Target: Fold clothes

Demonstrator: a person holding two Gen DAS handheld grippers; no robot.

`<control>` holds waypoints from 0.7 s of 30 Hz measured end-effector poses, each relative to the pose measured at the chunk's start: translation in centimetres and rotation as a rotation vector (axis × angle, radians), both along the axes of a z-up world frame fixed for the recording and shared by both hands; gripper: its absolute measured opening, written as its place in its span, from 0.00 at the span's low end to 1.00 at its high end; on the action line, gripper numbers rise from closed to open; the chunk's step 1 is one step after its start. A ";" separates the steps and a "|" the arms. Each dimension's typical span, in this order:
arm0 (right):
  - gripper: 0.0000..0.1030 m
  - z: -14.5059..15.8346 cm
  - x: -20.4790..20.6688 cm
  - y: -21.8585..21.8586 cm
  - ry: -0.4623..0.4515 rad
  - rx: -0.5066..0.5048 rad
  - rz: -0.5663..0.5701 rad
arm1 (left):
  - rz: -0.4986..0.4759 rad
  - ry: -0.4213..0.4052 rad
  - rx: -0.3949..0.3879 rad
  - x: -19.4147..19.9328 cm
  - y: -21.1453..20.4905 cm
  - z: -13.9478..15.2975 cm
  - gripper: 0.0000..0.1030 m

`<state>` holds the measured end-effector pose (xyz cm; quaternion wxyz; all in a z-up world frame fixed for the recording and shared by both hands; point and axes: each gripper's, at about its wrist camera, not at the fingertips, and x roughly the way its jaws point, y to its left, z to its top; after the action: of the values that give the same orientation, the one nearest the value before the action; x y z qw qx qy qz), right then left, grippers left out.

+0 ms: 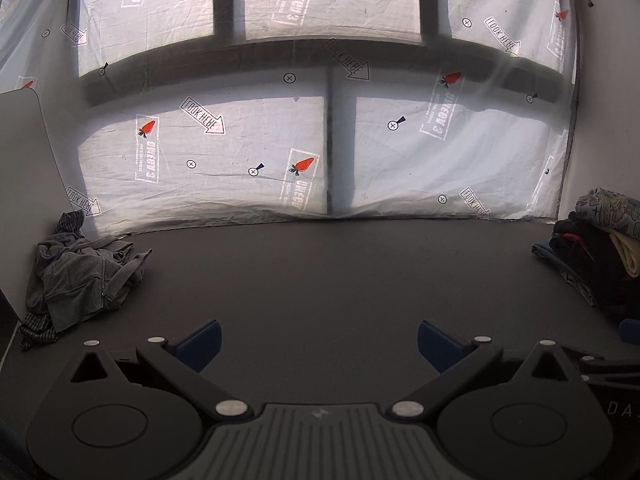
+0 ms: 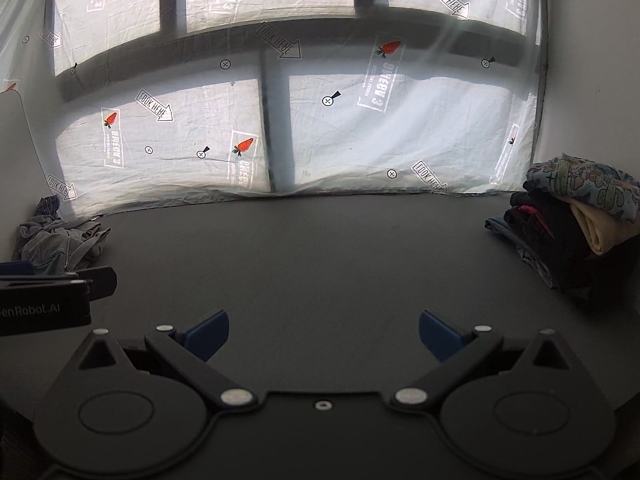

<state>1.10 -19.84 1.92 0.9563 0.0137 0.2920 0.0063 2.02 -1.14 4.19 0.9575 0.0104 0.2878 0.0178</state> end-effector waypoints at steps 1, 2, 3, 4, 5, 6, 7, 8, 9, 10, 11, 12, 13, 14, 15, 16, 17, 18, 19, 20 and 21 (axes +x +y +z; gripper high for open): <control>1.00 -0.1 -0.5 0.6 0.006 -0.007 0.004 | 0.003 0.012 -0.002 -0.4 0.4 -0.1 1.00; 1.00 -0.2 -1.0 1.0 0.012 -0.010 0.003 | 0.007 0.028 -0.005 -1.0 0.9 -0.3 1.00; 1.00 -0.3 -1.5 1.4 0.019 -0.013 0.002 | 0.010 0.044 -0.006 -1.4 1.3 -0.4 1.00; 1.00 -0.4 -1.9 1.7 0.025 -0.015 0.000 | 0.011 0.059 -0.005 -1.8 1.6 -0.6 1.00; 1.00 -0.4 -2.4 2.1 0.032 -0.017 -0.002 | 0.011 0.069 -0.004 -2.1 1.9 -0.7 1.00; 1.00 -0.5 -2.8 2.3 0.036 -0.015 -0.006 | 0.011 0.079 -0.002 -2.5 2.1 -0.8 1.00; 1.00 -0.6 -3.2 2.4 0.039 -0.016 -0.007 | 0.010 0.088 0.000 -2.8 2.3 -1.0 1.00; 1.00 -0.7 -3.5 2.6 0.042 -0.018 -0.007 | 0.008 0.095 0.001 -3.1 2.5 -1.2 1.00; 1.00 -0.9 -3.8 2.8 0.045 -0.023 -0.005 | 0.006 0.102 0.002 -3.3 2.6 -1.4 1.00; 1.00 -1.1 -3.8 2.9 0.048 -0.027 -0.003 | 0.005 0.108 0.003 -3.5 2.7 -1.6 1.00; 1.00 -1.2 -3.9 3.0 0.052 -0.029 -0.004 | 0.005 0.115 0.004 -3.6 2.8 -1.7 1.00; 1.00 -1.2 -3.8 3.0 0.058 -0.026 -0.011 | 0.004 0.121 0.004 -3.6 2.9 -1.9 1.00; 1.00 -1.3 -3.7 2.9 0.063 -0.023 -0.019 | 0.004 0.125 0.002 -3.6 3.0 -2.0 1.00; 1.00 -1.3 -3.7 3.0 0.064 -0.022 -0.020 | 0.006 0.124 -0.002 -3.5 3.2 -2.0 1.00; 1.00 -1.4 -3.6 3.1 0.064 -0.021 -0.021 | 0.010 0.122 -0.004 -3.5 3.3 -1.9 1.00; 1.00 -1.4 -3.6 3.1 0.065 -0.020 -0.021 | 0.013 0.120 -0.007 -3.6 3.5 -1.9 1.00; 1.00 -1.5 -3.5 3.2 0.067 -0.021 -0.019 | 0.015 0.120 -0.009 -3.6 3.6 -1.9 1.00; 1.00 -1.5 -3.5 3.3 0.070 -0.022 -0.017 | 0.017 0.123 -0.008 -3.5 3.7 -1.9 1.00; 1.00 -1.5 -3.6 3.5 0.072 -0.022 -0.015 | 0.016 0.126 -0.007 -3.5 3.7 -2.0 1.00; 1.00 -1.5 -3.6 3.6 0.072 -0.024 -0.010 | 0.014 0.129 -0.007 -3.5 3.8 -2.0 1.00; 1.00 -1.5 -3.6 3.7 0.071 -0.027 -0.005 | 0.011 0.130 -0.008 -3.5 3.8 -2.0 1.00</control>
<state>-2.46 -16.14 0.44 0.9454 0.0015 0.3259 -0.0007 -1.45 2.63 2.14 0.9367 0.0060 0.3494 0.0212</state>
